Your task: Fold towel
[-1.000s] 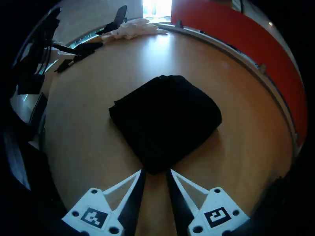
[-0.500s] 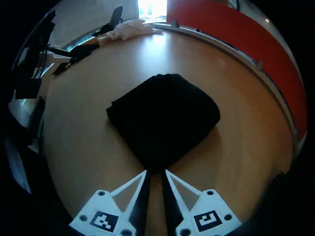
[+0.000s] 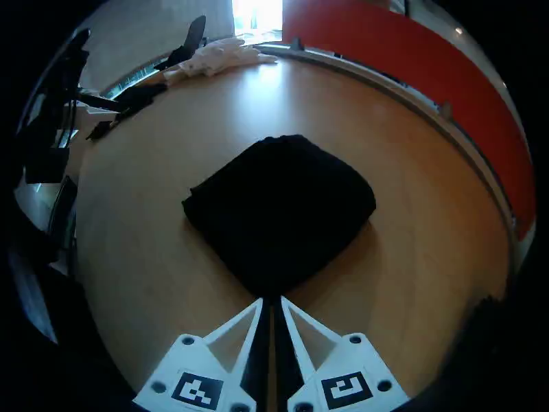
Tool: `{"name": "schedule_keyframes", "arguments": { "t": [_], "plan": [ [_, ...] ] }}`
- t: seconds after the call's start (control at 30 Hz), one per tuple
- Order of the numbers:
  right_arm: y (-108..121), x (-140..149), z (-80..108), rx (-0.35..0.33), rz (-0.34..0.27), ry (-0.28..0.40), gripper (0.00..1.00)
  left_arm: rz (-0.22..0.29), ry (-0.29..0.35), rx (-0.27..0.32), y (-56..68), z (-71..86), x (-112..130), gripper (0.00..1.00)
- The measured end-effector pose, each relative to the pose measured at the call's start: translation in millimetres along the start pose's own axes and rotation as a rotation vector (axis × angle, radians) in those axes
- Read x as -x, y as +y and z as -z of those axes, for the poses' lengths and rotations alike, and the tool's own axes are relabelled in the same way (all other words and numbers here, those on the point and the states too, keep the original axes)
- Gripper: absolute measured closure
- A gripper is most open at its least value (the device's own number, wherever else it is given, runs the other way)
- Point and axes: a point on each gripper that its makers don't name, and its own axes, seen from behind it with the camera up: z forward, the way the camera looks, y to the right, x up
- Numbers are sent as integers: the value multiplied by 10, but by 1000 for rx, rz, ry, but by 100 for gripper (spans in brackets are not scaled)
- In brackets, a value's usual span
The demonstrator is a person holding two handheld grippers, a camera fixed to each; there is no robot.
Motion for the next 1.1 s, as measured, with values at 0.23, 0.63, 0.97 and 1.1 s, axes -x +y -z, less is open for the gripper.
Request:
{"name": "schedule_keyframes", "arguments": {
  "t": [0.23, 0.63, 0.97, 1.1],
  "plan": [
    [32, -223, 162, 11, 32, 34, 95, 2, 8, 6, -14, 6, -10, 6],
    [180, -1097, 608, 48, 67, 165, 95, 7, 30, 21, -14, 16, -33, 6],
    [282, -1678, 1030, 83, 103, 258, 95, 0, 57, 26, -38, 64, -134, 6],
    [368, -1766, 1176, 105, 110, 270, 95, -1, 67, 26, -52, 82, -172, 6]
  ]
}}
